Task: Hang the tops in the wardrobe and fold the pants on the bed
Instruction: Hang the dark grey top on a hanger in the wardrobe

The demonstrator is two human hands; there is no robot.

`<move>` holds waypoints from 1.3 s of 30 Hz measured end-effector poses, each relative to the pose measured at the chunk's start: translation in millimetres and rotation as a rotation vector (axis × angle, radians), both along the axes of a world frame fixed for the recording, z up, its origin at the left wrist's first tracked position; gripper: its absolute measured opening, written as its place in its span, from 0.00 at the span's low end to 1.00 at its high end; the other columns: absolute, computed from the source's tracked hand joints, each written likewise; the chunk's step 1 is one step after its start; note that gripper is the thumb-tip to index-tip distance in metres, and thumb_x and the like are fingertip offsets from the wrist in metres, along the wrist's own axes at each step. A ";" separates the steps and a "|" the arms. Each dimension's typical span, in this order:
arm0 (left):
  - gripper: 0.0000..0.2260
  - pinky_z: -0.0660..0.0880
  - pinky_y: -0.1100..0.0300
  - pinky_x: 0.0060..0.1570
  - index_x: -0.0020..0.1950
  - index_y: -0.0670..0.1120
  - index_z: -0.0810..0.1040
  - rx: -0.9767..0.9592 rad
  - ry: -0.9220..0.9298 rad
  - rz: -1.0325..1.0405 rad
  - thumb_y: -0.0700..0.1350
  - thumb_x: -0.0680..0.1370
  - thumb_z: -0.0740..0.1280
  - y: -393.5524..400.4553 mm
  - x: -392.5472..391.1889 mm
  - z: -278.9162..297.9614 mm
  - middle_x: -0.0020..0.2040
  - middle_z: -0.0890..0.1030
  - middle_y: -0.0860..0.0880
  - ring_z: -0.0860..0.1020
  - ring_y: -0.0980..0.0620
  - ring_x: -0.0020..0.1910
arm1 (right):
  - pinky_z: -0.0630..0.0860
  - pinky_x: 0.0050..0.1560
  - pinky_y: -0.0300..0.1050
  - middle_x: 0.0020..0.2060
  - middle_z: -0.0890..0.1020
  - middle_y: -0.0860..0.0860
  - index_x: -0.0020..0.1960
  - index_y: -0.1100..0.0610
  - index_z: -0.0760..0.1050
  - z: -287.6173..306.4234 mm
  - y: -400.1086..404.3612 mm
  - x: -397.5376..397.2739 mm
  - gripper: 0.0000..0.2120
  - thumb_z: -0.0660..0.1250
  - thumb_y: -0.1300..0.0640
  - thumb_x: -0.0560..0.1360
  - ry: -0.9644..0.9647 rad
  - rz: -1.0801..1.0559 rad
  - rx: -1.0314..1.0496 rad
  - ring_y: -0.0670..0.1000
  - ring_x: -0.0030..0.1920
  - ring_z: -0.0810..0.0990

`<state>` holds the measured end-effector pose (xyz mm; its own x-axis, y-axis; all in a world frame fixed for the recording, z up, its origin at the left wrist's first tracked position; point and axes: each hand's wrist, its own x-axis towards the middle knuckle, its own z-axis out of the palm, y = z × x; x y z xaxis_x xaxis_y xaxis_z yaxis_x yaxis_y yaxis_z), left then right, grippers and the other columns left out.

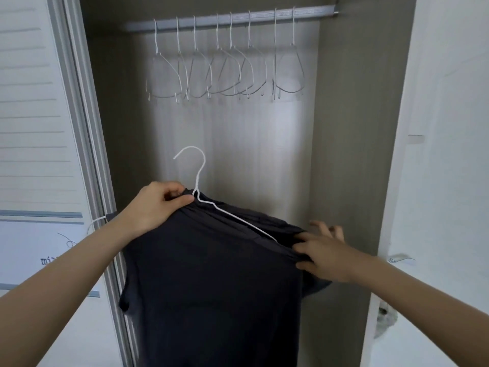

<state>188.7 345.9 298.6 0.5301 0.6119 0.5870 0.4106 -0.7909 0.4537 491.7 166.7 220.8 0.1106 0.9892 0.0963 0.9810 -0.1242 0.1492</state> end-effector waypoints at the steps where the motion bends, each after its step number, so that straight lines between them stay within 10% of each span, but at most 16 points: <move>1: 0.11 0.69 0.56 0.40 0.36 0.46 0.78 0.010 0.015 0.008 0.48 0.77 0.70 -1.0 1.5 -0.3 0.33 0.77 0.49 0.73 0.51 0.33 | 0.50 0.67 0.64 0.68 0.65 0.42 0.60 0.42 0.70 2.5 0.8 -0.9 0.11 0.58 0.44 0.79 0.003 0.022 0.035 0.61 0.75 0.47; 6: 0.13 0.70 0.56 0.42 0.41 0.38 0.78 -0.007 0.052 -0.068 0.47 0.78 0.69 -22.3 26.5 -1.7 0.38 0.78 0.39 0.74 0.48 0.37 | 0.71 0.55 0.52 0.56 0.74 0.52 0.54 0.52 0.71 32.1 11.8 -24.8 0.08 0.56 0.62 0.78 0.192 0.308 0.249 0.58 0.58 0.73; 12: 0.13 0.68 0.54 0.40 0.43 0.35 0.78 -0.090 0.041 -0.178 0.45 0.79 0.68 -47.5 63.9 -19.0 0.37 0.77 0.39 0.71 0.51 0.37 | 0.70 0.55 0.38 0.50 0.77 0.50 0.56 0.54 0.74 54.5 24.3 -68.2 0.17 0.60 0.70 0.72 0.453 0.524 0.521 0.48 0.51 0.74; 15: 0.14 0.64 0.61 0.36 0.40 0.35 0.76 -0.182 -0.114 -0.180 0.45 0.79 0.68 -43.0 59.7 -15.3 0.34 0.71 0.44 0.68 0.52 0.35 | 0.72 0.59 0.47 0.58 0.72 0.52 0.65 0.51 0.64 52.6 23.6 -55.3 0.23 0.69 0.58 0.73 0.407 0.278 0.607 0.54 0.58 0.74; 19: 0.09 0.69 0.57 0.43 0.44 0.40 0.80 -0.273 -0.273 -0.229 0.45 0.79 0.68 -34.9 44.2 -2.6 0.39 0.77 0.42 0.73 0.51 0.39 | 0.71 0.44 0.49 0.53 0.77 0.57 0.53 0.55 0.67 64.4 11.2 -25.9 0.25 0.62 0.34 0.73 0.285 -0.325 0.384 0.61 0.53 0.78; 25: 0.08 0.69 0.57 0.43 0.43 0.44 0.81 -0.260 -0.260 -0.220 0.46 0.79 0.68 -31.2 37.8 5.1 0.38 0.79 0.44 0.74 0.52 0.38 | 0.68 0.32 0.40 0.35 0.75 0.52 0.34 0.59 0.72 85.7 5.6 -13.9 0.14 0.66 0.54 0.77 0.507 -0.121 0.201 0.50 0.39 0.74; 34: 0.11 0.72 0.60 0.44 0.50 0.41 0.81 -0.218 -0.023 -0.364 0.48 0.78 0.68 -40.2 45.8 1.4 0.42 0.80 0.40 0.76 0.53 0.41 | 0.76 0.46 0.33 0.43 0.84 0.48 0.47 0.56 0.80 91.1 14.9 -36.5 0.07 0.63 0.62 0.79 0.972 0.196 0.362 0.44 0.44 0.80; 39: 0.06 0.70 0.57 0.43 0.46 0.42 0.81 -0.165 -0.022 -0.236 0.44 0.78 0.69 -1.1 5.6 -3.6 0.36 0.77 0.47 0.76 0.54 0.37 | 0.76 0.57 0.51 0.49 0.83 0.60 0.51 0.64 0.78 87.5 3.9 -7.7 0.07 0.61 0.64 0.80 1.100 0.176 0.504 0.52 0.49 0.80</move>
<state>194.3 344.8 295.0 0.6574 0.5612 0.5028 0.2127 -0.7784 0.5907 484.0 170.6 308.3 0.2426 0.8780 0.4126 0.5633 0.2188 -0.7968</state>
